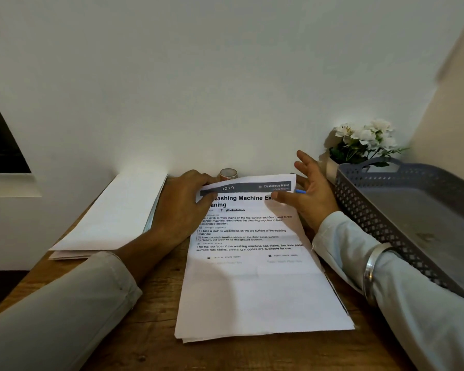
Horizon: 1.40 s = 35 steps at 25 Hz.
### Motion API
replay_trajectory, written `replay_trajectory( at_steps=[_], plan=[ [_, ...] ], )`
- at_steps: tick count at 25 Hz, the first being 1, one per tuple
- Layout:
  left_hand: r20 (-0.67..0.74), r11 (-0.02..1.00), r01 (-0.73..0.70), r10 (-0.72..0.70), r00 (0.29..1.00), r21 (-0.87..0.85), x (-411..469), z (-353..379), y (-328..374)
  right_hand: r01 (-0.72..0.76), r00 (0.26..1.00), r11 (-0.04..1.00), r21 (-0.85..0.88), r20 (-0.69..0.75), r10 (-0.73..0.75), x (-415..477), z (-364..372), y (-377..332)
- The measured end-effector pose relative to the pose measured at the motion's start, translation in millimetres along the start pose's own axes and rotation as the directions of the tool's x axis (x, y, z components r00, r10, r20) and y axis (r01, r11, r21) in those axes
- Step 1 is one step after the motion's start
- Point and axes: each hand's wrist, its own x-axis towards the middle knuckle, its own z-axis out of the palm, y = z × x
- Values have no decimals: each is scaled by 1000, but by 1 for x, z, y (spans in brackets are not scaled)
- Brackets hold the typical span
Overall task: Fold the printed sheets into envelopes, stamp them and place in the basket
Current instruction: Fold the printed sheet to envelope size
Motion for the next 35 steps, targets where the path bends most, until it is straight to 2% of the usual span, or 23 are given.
replay_trajectory(
  at_steps=[4, 8, 11, 12, 14, 16, 19, 23, 26, 30, 32, 35],
  plan=[
    [19, 996, 4, -2, 1000, -91, -4, -2, 3, 113, 994, 974, -199, 27, -110, -4, -2, 1],
    [71, 995, -72, 77, 995, -65, -10, -10, 6, 345, 936, 759, -552, 146, -320, -5, -9, 2],
    [123, 996, -89, 90, 988, -17, -16, -13, 12, 376, 925, 622, -687, 315, -211, -15, -11, -4],
    [161, 994, -100, 93, 983, 34, -16, -12, 12, 367, 925, 611, -702, 348, -155, -16, -12, -6],
    [280, 975, -161, 113, 953, 155, -19, -7, 11, 332, 926, 599, -728, 374, -58, -20, -9, -13],
    [393, 952, -200, 97, 914, 230, -22, -3, 11, 343, 907, 506, -791, 420, 41, -23, -1, -19],
    [517, 932, -201, 18, 856, 301, -27, 0, 14, 458, 876, 297, -838, 482, 12, -32, 16, -18],
    [608, 911, -239, -17, 794, 336, -32, 4, 21, 555, 819, 231, -799, 573, 15, -47, 43, -22],
    [637, 914, -238, -29, 770, 329, -34, 2, 25, 531, 832, 217, -819, 552, 46, -47, 46, -26],
    [661, 902, -201, -115, 741, 382, -36, -5, 23, 379, 909, 132, -916, 395, 134, -36, 19, -28],
    [595, 850, -190, -168, 786, 491, -41, -7, 19, 326, 927, 98, -940, 338, 161, -35, 7, -28],
    [469, 714, -170, -244, 849, 679, -43, -6, 24, 316, 929, 93, -944, 328, 175, -36, 4, -27]
  ],
)
